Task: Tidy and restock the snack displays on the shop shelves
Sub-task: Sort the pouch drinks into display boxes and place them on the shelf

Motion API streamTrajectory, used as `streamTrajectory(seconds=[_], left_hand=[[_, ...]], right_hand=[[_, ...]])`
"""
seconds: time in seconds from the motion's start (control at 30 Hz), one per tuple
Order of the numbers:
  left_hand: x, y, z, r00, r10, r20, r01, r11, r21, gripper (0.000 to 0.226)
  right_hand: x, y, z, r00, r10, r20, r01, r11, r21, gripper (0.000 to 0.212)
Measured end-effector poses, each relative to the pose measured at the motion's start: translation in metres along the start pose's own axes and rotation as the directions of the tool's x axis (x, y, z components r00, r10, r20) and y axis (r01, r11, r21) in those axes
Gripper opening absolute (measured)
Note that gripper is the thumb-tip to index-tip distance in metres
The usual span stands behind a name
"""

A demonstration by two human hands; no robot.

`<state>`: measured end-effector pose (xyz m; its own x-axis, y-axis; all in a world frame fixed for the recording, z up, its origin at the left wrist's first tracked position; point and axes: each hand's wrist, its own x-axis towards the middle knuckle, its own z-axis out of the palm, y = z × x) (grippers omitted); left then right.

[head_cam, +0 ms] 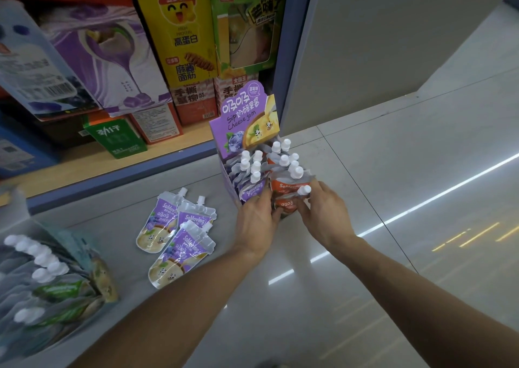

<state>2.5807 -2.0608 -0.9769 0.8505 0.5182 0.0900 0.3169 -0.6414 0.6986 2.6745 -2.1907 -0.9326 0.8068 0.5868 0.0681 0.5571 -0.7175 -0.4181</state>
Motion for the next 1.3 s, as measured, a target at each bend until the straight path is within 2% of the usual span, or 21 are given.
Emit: streamTrajectory(seconds=[0.1, 0.23, 0.33, 0.43, 0.5, 0.63, 0.7, 0.77, 0.83, 0.9, 1.0, 1.07, 1.2, 1.3], left_hand=[[0.001, 0.001, -0.001, 1.0, 0.005, 0.012, -0.005, 1.0, -0.001, 0.049], [-0.01, 0.003, -0.007, 1.0, 0.023, 0.01, -0.021, 0.989, -0.15, 0.063], [-0.022, 0.007, -0.008, 0.998, 0.048, -0.049, -0.056, 0.982, -0.183, 0.072], [-0.025, 0.013, -0.008, 0.995, 0.032, -0.093, -0.047, 0.986, -0.157, 0.074], [-0.024, 0.017, -0.01, 0.996, -0.022, -0.088, 0.005, 0.982, -0.19, 0.074], [-0.02, 0.019, -0.012, 0.992, -0.106, -0.072, 0.085, 0.964, -0.254, 0.063], [-0.02, 0.015, -0.007, 0.996, -0.046, -0.075, 0.031, 0.982, -0.184, 0.048], [-0.021, 0.011, -0.003, 0.995, 0.061, -0.078, -0.061, 0.998, 0.007, 0.035], [-0.023, 0.008, 0.002, 0.987, 0.146, -0.068, -0.133, 0.977, 0.165, 0.035], [-0.022, 0.008, 0.004, 0.979, 0.193, -0.062, -0.176, 0.961, 0.213, 0.039], [-0.023, 0.003, 0.002, 0.984, 0.163, -0.075, -0.152, 0.979, 0.138, 0.03], [-0.028, 0.004, -0.001, 0.991, 0.119, -0.06, -0.114, 0.99, 0.087, 0.033], [-0.029, 0.011, -0.007, 0.991, 0.082, -0.105, -0.076, 0.995, 0.066, 0.03], [-0.021, 0.012, -0.007, 0.999, 0.005, -0.054, -0.002, 0.999, 0.054, 0.023]], right_hand=[[0.009, 0.002, -0.004, 0.998, 0.016, 0.06, -0.016, 1.0, 0.003, 0.035], [0.014, 0.004, -0.017, 0.992, 0.085, 0.097, -0.087, 0.996, 0.015, 0.041], [0.005, 0.004, -0.026, 0.997, 0.059, 0.046, -0.066, 0.984, 0.163, 0.049], [-0.003, 0.001, -0.03, 0.999, -0.006, -0.037, 0.015, 0.965, 0.26, 0.033], [-0.001, 0.001, -0.032, 0.999, -0.008, -0.045, 0.02, 0.956, 0.292, 0.024], [0.009, 0.01, -0.029, 1.0, -0.004, -0.022, 0.009, 0.968, 0.252, 0.027], [0.012, 0.019, -0.027, 1.0, -0.022, 0.001, 0.022, 0.986, 0.164, 0.025], [0.014, 0.028, -0.023, 0.998, -0.026, 0.054, 0.021, 0.995, 0.093, 0.03], [0.015, 0.033, -0.023, 0.994, 0.003, 0.111, -0.014, 0.995, 0.1, 0.034], [0.016, 0.031, -0.024, 0.991, 0.013, 0.133, -0.029, 0.993, 0.114, 0.034], [0.011, 0.018, -0.03, 0.993, 0.111, 0.048, -0.12, 0.956, 0.269, 0.027], [0.005, 0.008, -0.035, 0.987, 0.157, -0.016, -0.14, 0.92, 0.367, 0.03], [0.001, -0.003, -0.041, 0.981, 0.158, -0.109, -0.1, 0.905, 0.413, 0.036], [0.0, -0.005, -0.043, 0.978, 0.147, -0.148, -0.072, 0.903, 0.423, 0.041]])
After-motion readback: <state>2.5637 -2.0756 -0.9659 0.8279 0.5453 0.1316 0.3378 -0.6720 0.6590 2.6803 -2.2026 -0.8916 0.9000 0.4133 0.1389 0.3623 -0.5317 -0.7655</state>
